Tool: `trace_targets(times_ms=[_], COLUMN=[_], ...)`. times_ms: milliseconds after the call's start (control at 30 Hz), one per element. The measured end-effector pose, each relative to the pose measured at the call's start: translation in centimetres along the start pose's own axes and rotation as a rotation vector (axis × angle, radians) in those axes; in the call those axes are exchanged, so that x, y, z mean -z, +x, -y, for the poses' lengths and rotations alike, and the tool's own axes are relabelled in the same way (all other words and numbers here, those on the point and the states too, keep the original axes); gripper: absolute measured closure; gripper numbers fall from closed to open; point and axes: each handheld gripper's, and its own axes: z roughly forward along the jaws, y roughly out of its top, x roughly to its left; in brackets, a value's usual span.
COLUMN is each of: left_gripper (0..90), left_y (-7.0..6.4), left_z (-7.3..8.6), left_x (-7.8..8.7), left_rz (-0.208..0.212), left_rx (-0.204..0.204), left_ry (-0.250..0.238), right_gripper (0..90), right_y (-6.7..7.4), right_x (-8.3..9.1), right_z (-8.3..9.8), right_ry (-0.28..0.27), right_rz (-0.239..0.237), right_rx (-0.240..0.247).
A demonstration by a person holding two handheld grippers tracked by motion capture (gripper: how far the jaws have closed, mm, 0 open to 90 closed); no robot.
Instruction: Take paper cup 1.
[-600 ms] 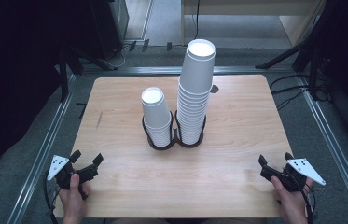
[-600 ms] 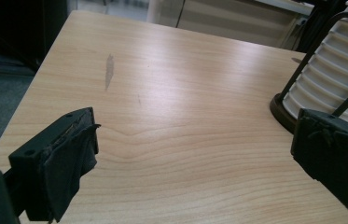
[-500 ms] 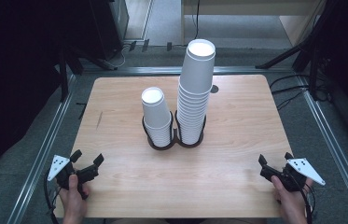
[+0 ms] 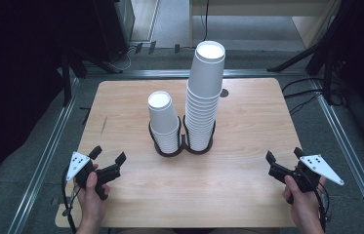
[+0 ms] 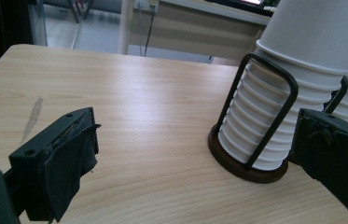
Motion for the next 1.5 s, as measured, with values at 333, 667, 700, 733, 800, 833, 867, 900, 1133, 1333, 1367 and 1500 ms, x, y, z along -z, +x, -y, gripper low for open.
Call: trace_targets(times_ms=[333, 667, 700, 733, 800, 833, 867, 900, 1133, 1333, 1367, 1500], left_gripper=[0.6, 0.6, 0.6, 0.6, 0.6, 0.6, 0.6, 0.6, 0.6, 0.6, 0.6, 0.6], left_y=[-4.5, -9.9, -9.9, -10.5, -11.3, -11.8, -12.2, -12.6, -15.1, -16.8, -16.8, -17.8], left_z=[-1.4, -2.9, -2.9, -3.0, -3.1, -3.1, -3.1, -3.1, -3.2, -3.2, -3.2, -3.3], left_x=[-2.1, -4.7, -4.7, -5.0, -5.4, -5.6, -5.9, -6.1, -7.6, -8.8, -8.8, -9.7], left_rz=[0.067, 0.137, 0.137, 0.149, 0.161, 0.164, 0.168, 0.174, 0.206, 0.202, 0.202, 0.197], left_rx=[-0.029, -0.088, -0.088, -0.091, -0.105, -0.110, -0.117, -0.122, -0.140, -0.174, -0.174, -0.174], left_ry=[-0.011, -0.008, -0.008, -0.011, -0.012, -0.014, -0.011, -0.008, -0.027, -0.017, -0.017, -0.010], right_gripper=[6.3, 1.1, 1.1, 0.9, 0.0, 0.0, 0.0, 0.0, 0.0, 0.0, 0.0, 0.0], right_y=[2.6, 6.8, 6.8, 7.1, 8.0, 8.2, 8.6, 8.9, 10.9, 12.5, 12.5, 13.3], right_x=[0.1, -0.9, -0.9, -1.0, -1.3, -1.4, -1.5, -1.5, -2.0, -2.8, -2.8, -3.4], right_z=[-3.5, -7.1, -7.1, -7.4, -8.1, -8.3, -8.6, -8.9, -11.0, -12.4, -12.4, -13.1], right_ry=[-0.059, -0.048, -0.048, -0.046, -0.046, -0.044, -0.047, -0.050, -0.086, -0.089, -0.089, -0.092], right_rz=[-0.045, -0.165, -0.165, -0.170, -0.190, -0.195, -0.198, -0.204, -0.241, -0.260, -0.260, -0.271], right_rx=[0.032, 0.037, 0.037, 0.039, 0.045, 0.048, 0.054, 0.056, 0.079, 0.097, 0.097, 0.103])
